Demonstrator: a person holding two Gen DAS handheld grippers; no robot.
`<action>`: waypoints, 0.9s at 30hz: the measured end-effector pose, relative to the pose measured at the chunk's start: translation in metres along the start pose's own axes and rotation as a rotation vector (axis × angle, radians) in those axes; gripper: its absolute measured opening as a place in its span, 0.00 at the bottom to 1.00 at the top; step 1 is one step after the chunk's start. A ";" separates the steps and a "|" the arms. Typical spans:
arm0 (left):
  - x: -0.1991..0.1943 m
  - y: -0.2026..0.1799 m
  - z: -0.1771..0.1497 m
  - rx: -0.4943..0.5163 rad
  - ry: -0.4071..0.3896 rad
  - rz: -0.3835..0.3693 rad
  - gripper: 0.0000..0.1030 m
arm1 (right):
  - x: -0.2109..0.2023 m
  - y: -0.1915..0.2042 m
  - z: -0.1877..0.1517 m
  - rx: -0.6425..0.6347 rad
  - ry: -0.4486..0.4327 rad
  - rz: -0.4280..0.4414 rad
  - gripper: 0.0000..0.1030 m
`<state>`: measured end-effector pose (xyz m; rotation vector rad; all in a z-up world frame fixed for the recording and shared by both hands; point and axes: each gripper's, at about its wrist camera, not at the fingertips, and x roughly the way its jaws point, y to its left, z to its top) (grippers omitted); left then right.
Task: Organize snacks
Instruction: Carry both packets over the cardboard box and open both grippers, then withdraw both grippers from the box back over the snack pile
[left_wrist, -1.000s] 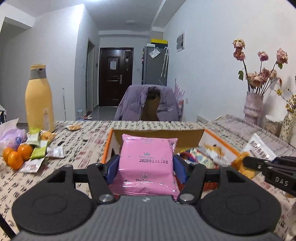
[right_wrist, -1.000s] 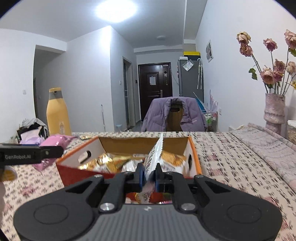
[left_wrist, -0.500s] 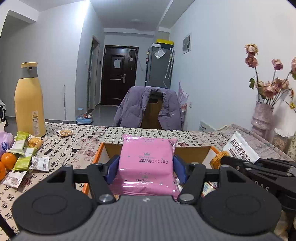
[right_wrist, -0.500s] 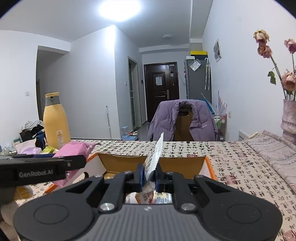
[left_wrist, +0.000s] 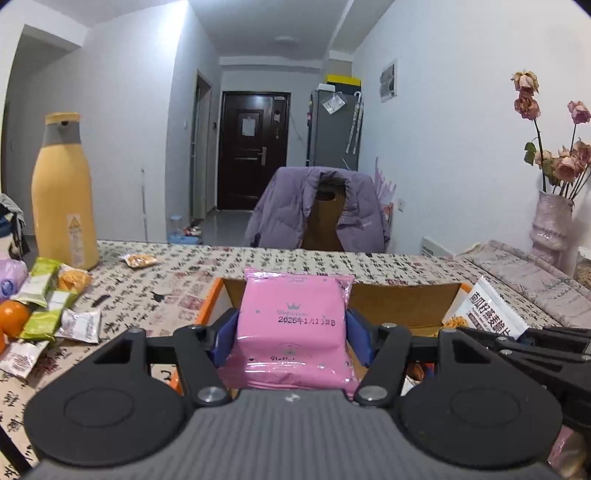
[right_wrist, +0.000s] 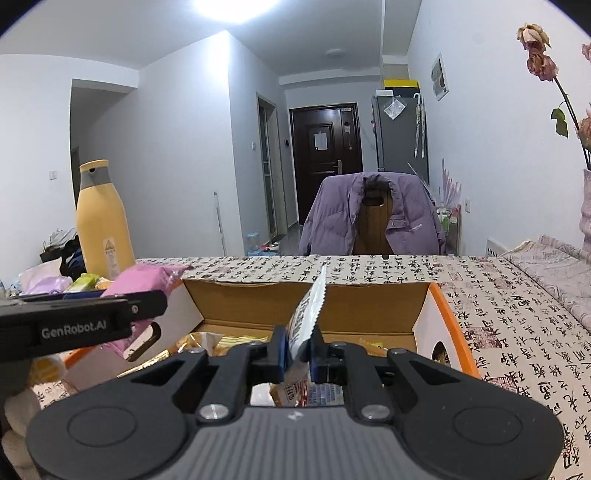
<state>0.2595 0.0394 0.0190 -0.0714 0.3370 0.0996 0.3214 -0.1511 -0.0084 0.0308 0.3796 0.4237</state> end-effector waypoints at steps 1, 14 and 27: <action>0.001 0.001 -0.001 -0.004 0.007 -0.008 0.61 | -0.001 0.000 0.000 -0.001 -0.002 -0.002 0.11; -0.015 0.008 -0.003 -0.040 -0.084 0.013 1.00 | -0.017 0.003 -0.005 -0.026 -0.062 -0.125 1.00; -0.017 0.006 -0.003 -0.042 -0.082 0.007 1.00 | -0.015 0.003 -0.004 -0.033 -0.044 -0.160 1.00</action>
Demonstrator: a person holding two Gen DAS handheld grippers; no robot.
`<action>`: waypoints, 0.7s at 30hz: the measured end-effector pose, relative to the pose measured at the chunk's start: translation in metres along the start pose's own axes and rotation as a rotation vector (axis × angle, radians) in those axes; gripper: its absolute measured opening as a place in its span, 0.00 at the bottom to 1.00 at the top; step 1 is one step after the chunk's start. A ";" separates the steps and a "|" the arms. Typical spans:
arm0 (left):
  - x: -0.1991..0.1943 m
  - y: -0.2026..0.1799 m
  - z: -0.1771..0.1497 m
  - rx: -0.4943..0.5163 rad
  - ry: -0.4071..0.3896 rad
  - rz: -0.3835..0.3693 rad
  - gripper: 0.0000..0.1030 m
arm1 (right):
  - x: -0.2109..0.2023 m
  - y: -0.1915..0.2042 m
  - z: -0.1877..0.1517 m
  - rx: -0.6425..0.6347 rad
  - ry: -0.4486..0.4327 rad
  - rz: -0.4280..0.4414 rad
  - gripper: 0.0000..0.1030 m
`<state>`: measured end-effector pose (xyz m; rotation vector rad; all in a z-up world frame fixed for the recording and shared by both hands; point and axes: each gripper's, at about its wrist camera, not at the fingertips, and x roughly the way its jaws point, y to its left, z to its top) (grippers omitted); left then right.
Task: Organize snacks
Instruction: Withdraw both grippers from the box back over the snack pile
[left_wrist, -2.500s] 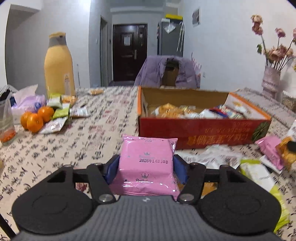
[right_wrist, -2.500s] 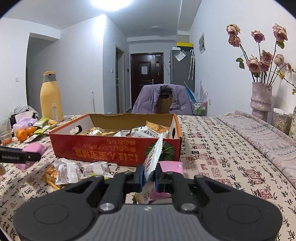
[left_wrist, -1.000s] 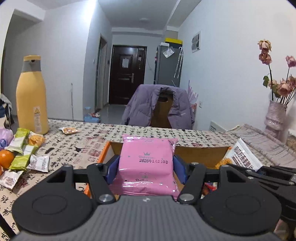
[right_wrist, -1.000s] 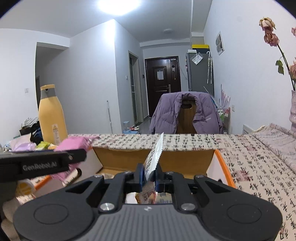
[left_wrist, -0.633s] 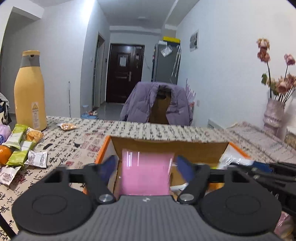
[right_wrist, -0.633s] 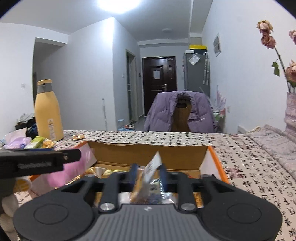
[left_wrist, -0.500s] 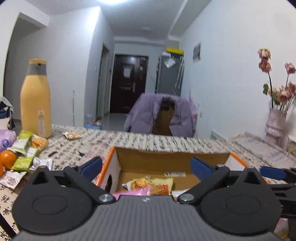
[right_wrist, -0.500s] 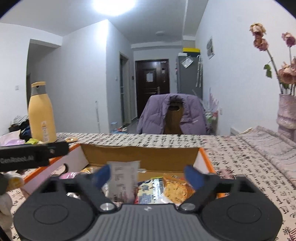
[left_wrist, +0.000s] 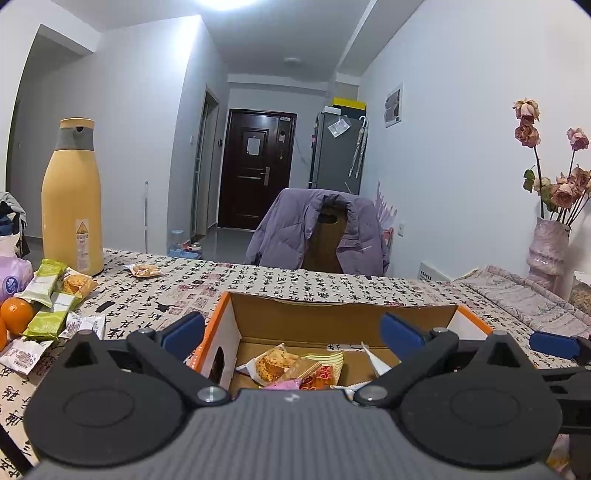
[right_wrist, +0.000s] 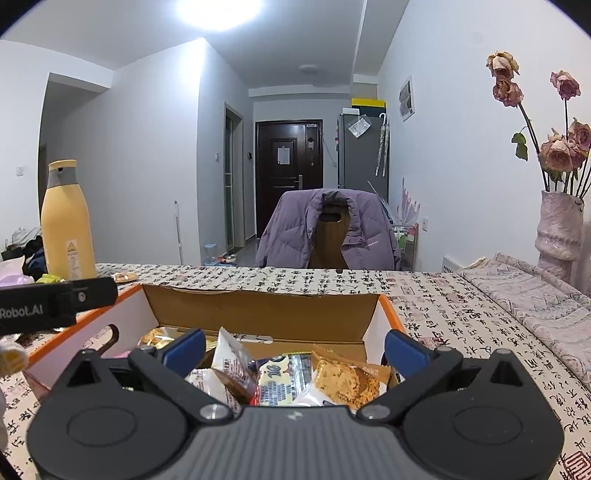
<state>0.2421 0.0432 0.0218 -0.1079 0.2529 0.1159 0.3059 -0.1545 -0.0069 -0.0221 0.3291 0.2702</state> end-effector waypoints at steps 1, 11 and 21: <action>0.000 0.000 0.001 -0.003 0.001 -0.001 1.00 | 0.001 0.000 0.000 -0.003 0.004 -0.004 1.00; -0.030 -0.011 0.020 0.009 -0.030 -0.027 1.00 | -0.024 0.000 0.015 -0.022 -0.009 -0.012 1.00; -0.071 -0.016 0.014 0.010 -0.023 -0.041 1.00 | -0.066 -0.004 0.008 -0.029 0.018 -0.018 1.00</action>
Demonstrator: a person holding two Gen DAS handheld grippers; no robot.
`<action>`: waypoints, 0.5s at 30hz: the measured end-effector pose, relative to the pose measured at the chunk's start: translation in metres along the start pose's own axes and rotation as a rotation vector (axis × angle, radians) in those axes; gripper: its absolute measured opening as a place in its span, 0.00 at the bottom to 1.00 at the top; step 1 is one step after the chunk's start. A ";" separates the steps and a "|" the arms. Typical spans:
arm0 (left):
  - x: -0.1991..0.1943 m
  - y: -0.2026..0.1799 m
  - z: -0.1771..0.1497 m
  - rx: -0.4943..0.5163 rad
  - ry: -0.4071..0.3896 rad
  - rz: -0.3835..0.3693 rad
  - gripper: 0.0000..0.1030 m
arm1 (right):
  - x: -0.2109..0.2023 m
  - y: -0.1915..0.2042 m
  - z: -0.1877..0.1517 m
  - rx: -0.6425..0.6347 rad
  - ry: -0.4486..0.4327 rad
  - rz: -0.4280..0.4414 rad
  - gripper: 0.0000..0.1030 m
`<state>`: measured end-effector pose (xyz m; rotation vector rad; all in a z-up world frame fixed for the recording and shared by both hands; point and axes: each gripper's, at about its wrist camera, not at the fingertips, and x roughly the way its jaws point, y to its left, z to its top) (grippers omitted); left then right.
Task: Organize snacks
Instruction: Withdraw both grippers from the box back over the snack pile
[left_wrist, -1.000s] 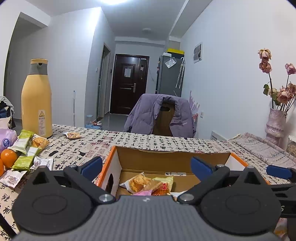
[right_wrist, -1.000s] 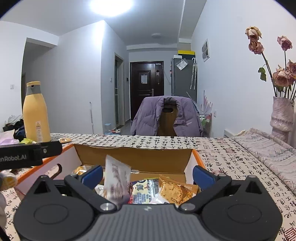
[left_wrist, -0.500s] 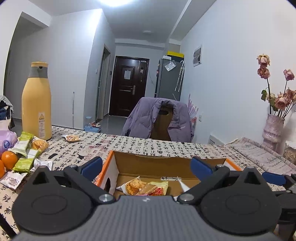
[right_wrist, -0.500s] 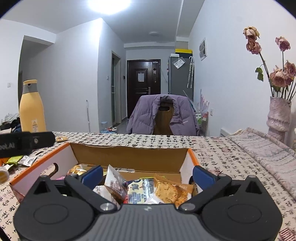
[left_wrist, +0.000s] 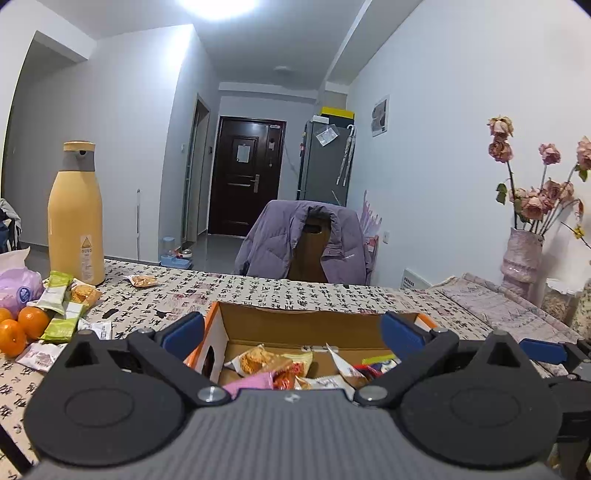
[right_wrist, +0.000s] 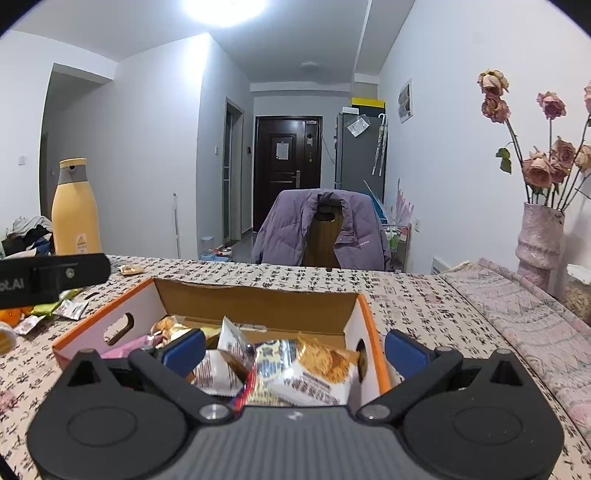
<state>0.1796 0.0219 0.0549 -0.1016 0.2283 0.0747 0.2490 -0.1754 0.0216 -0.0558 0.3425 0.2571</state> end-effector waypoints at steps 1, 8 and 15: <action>-0.004 0.000 -0.001 0.004 0.000 -0.002 1.00 | -0.004 -0.001 -0.001 0.002 0.002 -0.001 1.00; -0.035 0.000 -0.014 0.015 0.023 -0.007 1.00 | -0.036 -0.004 -0.012 0.005 0.015 0.004 1.00; -0.058 0.005 -0.031 0.025 0.051 -0.005 1.00 | -0.063 -0.006 -0.034 0.022 0.054 -0.005 1.00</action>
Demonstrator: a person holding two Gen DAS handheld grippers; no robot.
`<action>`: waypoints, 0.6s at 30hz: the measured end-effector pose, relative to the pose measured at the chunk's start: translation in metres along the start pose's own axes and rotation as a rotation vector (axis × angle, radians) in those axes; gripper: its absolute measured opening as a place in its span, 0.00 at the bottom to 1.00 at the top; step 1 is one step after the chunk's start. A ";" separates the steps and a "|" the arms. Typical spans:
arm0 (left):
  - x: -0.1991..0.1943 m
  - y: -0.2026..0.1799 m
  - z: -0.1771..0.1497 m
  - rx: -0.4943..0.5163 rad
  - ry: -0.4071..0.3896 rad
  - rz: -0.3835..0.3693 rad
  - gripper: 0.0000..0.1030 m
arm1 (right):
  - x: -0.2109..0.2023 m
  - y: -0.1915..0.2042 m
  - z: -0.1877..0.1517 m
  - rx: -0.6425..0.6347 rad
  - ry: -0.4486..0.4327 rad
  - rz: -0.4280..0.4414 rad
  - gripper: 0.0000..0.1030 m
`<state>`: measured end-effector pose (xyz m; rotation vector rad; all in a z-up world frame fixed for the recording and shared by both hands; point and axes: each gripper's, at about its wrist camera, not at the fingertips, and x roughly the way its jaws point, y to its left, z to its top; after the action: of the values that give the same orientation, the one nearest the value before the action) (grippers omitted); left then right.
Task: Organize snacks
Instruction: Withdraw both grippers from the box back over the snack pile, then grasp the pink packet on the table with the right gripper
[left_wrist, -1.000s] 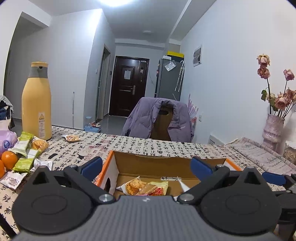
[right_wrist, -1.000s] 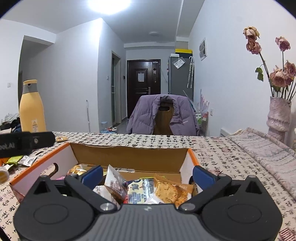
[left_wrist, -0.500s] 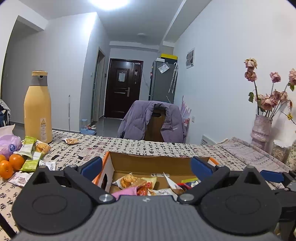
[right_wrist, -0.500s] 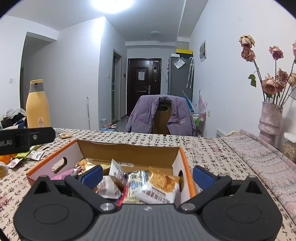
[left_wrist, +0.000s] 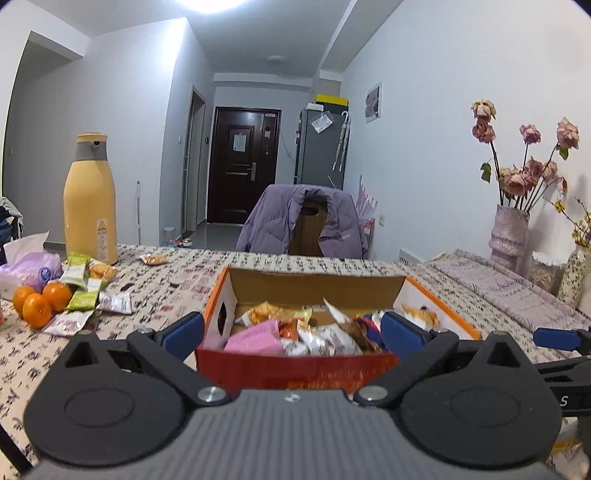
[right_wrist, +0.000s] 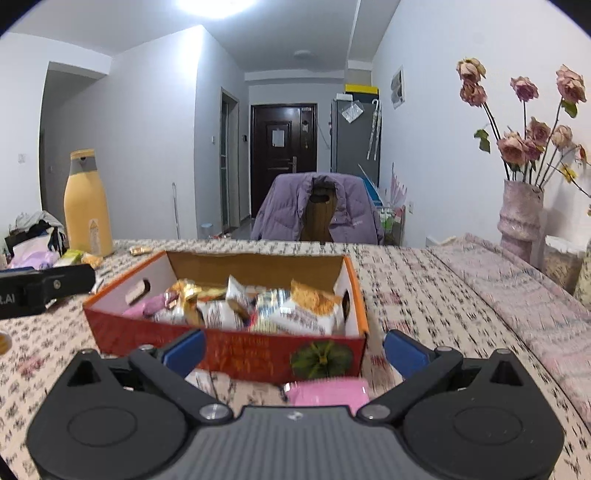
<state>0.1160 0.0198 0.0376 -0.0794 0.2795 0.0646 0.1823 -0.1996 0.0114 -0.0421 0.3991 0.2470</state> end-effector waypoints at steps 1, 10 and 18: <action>-0.002 0.001 -0.003 0.002 0.006 0.000 1.00 | -0.002 0.000 -0.004 -0.003 0.009 -0.005 1.00; -0.002 0.013 -0.037 0.000 0.093 0.014 1.00 | -0.015 -0.009 -0.039 0.013 0.086 -0.015 1.00; 0.014 0.029 -0.060 -0.006 0.132 0.017 1.00 | -0.010 -0.020 -0.047 0.017 0.120 -0.061 1.00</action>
<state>0.1110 0.0445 -0.0255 -0.0878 0.4118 0.0770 0.1602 -0.2253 -0.0281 -0.0527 0.5185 0.1812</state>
